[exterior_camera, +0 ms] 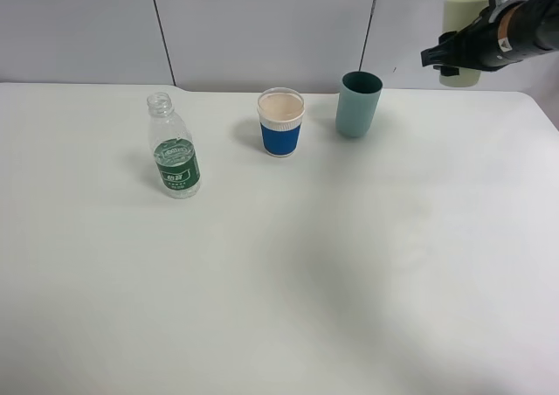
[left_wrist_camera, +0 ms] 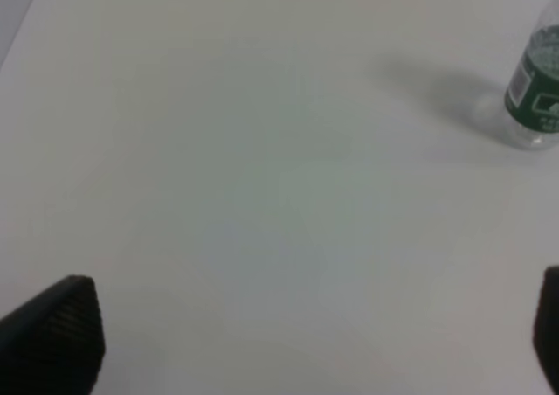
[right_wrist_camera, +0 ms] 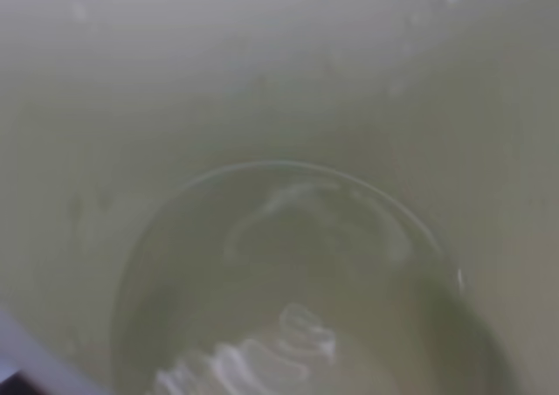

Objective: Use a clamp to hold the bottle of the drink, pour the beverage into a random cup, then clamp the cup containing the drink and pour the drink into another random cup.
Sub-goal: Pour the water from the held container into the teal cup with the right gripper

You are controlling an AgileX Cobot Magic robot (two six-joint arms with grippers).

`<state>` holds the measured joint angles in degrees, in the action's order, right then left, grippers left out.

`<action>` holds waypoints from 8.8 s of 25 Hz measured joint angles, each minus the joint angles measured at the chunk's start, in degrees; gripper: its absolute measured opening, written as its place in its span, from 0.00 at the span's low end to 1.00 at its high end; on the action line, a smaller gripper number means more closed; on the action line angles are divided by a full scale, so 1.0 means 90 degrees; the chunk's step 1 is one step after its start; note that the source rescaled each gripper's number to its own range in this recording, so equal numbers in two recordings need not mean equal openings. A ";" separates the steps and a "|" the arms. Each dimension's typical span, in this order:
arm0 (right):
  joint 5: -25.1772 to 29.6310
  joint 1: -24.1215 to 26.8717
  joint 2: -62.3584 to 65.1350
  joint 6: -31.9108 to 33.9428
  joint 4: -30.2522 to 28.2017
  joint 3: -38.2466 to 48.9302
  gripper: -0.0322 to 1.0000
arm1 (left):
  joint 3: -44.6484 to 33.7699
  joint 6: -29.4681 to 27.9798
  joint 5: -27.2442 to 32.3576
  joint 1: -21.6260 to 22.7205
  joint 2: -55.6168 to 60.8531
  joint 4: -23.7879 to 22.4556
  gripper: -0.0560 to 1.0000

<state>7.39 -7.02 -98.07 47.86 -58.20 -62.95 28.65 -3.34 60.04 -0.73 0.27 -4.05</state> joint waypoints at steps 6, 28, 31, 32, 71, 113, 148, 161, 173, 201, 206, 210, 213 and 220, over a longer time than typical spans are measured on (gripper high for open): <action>0.0411 -0.0528 -0.0554 0.0000 -0.0425 -0.0675 0.05 | 0.0000 0.0000 0.0000 0.0000 0.0000 0.0000 1.00; 0.1314 -0.1144 -0.1277 -0.0578 -0.1581 -0.1463 0.05 | 0.0000 0.0000 0.0000 0.0000 0.0000 0.0000 1.00; 0.1314 -0.1176 -0.1336 -0.0788 -0.1737 -0.1463 0.05 | 0.0000 0.0000 0.0000 0.0000 0.0000 0.0000 1.00; 0.1337 -0.1181 -0.1353 -0.0835 -0.1772 -0.1463 0.05 | 0.0000 0.0000 0.0000 0.0000 0.0000 0.0000 1.00; 0.1726 -0.1202 -0.1496 -0.1290 -0.3438 -0.1463 0.05 | 0.0000 0.0000 0.0000 0.0000 0.0000 0.0000 1.00; 0.2269 -0.1202 -0.1496 -0.2296 -0.3600 -0.1463 0.05 | 0.0000 0.0000 0.0000 0.0000 0.0000 0.0000 1.00; 0.2149 -0.1202 -0.1496 -0.3402 -0.3728 -0.1463 0.05 | 0.0000 0.0000 0.0000 0.0000 0.0000 0.0000 1.00; 0.2144 -0.1202 -0.1496 -0.3568 -0.3916 -0.1463 0.05 | 0.0000 0.0000 0.0000 0.0000 0.0000 0.0000 1.00; 0.2144 -0.1202 -0.1496 -0.3952 -0.4055 -0.1463 0.05 | 0.0000 0.0000 0.0000 0.0000 0.0000 0.0000 1.00; 0.2013 -0.1202 -0.1496 -0.4427 -0.4554 -0.1463 0.05 | 0.0000 0.0000 0.0000 0.0000 0.0000 0.0000 1.00; 0.2000 -0.1202 -0.1496 -0.4704 -0.4554 -0.1463 0.05 | 0.0000 0.0000 0.0000 0.0000 0.0000 0.0000 1.00; 0.2000 -0.1202 -0.1496 -0.4902 -0.4556 -0.1463 0.05 | 0.0000 0.0000 0.0000 0.0000 0.0000 0.0000 1.00; 0.2000 -0.1202 -0.1496 -0.5070 -0.4556 -0.1463 0.05 | 0.0000 0.0000 0.0000 0.0000 0.0000 0.0000 1.00; 0.2000 -0.1202 -0.1496 -0.5626 -0.4556 -0.1463 0.05 | 0.0000 0.0000 0.0000 0.0000 0.0000 0.0000 1.00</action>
<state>25.39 -17.83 -111.54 -2.77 -99.20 -76.11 28.65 -3.34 60.04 -0.73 0.27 -4.05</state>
